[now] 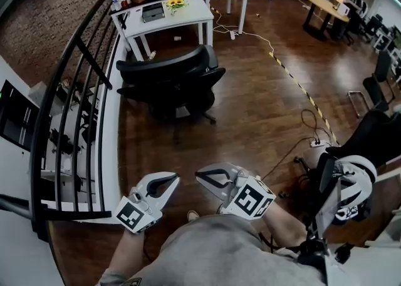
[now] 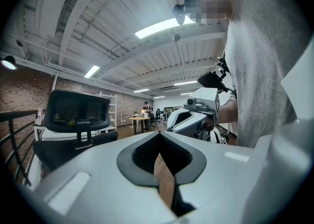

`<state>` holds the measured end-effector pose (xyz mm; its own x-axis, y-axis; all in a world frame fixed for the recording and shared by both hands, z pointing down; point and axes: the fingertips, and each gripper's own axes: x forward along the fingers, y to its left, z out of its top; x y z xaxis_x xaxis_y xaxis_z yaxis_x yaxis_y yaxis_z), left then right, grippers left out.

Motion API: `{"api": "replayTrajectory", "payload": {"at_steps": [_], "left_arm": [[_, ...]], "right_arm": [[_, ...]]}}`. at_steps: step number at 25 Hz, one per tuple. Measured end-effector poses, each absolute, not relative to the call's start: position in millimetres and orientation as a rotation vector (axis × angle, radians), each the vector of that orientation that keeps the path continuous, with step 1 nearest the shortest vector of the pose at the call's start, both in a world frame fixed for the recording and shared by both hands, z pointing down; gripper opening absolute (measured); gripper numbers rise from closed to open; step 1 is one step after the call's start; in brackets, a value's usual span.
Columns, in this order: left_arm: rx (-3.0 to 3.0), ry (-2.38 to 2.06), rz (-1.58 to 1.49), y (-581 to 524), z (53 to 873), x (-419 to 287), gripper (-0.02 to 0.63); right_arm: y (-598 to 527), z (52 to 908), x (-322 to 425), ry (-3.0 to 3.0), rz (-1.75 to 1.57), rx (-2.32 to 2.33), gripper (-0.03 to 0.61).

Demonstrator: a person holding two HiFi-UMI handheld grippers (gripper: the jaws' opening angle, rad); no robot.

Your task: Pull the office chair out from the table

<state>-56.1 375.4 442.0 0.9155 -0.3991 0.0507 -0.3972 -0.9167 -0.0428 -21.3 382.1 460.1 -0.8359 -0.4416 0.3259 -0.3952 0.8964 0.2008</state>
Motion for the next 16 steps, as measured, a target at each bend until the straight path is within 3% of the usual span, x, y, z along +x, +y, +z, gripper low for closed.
{"api": "replayTrajectory", "payload": {"at_steps": [16], "left_arm": [[-3.019, 0.642, -0.108, 372.5, 444.4, -65.2, 0.000]], "right_arm": [[378.0, 456.5, -23.9, -2.675, -0.217, 0.596, 0.000]]}}
